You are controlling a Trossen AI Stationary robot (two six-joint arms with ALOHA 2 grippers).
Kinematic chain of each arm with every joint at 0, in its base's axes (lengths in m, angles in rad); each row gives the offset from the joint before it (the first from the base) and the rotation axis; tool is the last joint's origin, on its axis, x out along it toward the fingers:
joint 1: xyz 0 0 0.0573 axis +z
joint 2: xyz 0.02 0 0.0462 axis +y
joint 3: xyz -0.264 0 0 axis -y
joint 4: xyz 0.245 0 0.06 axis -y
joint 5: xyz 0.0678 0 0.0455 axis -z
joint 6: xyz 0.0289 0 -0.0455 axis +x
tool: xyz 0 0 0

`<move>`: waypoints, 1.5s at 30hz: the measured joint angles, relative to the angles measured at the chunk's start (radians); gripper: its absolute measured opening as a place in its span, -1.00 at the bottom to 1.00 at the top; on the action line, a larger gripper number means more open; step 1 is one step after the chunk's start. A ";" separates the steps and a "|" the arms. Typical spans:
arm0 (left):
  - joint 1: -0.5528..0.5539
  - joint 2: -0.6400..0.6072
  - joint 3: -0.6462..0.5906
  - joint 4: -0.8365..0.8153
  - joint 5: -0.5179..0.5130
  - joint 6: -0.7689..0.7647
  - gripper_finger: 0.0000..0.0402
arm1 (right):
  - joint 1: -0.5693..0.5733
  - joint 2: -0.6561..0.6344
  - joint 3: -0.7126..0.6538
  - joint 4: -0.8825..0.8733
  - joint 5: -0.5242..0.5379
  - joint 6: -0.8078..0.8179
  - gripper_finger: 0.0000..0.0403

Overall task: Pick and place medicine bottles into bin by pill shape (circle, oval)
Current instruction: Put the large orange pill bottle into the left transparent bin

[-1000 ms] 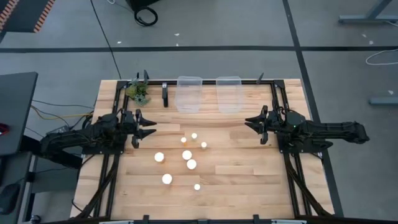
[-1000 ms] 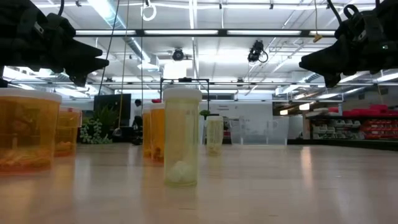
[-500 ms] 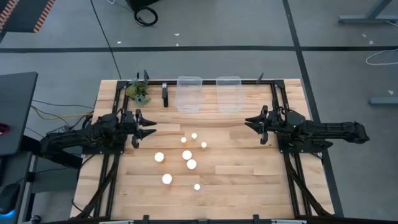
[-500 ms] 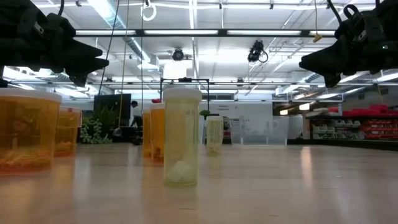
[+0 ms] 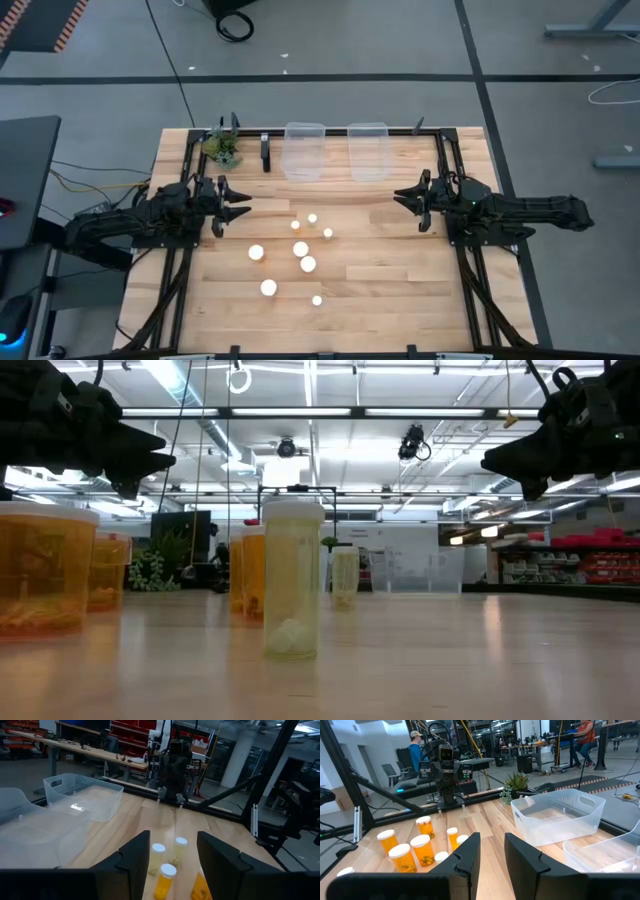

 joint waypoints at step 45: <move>0.001 0.276 0.296 -0.275 -0.019 0.083 -0.15 | 0.000 0.000 0.000 0.000 0.000 0.000 -0.53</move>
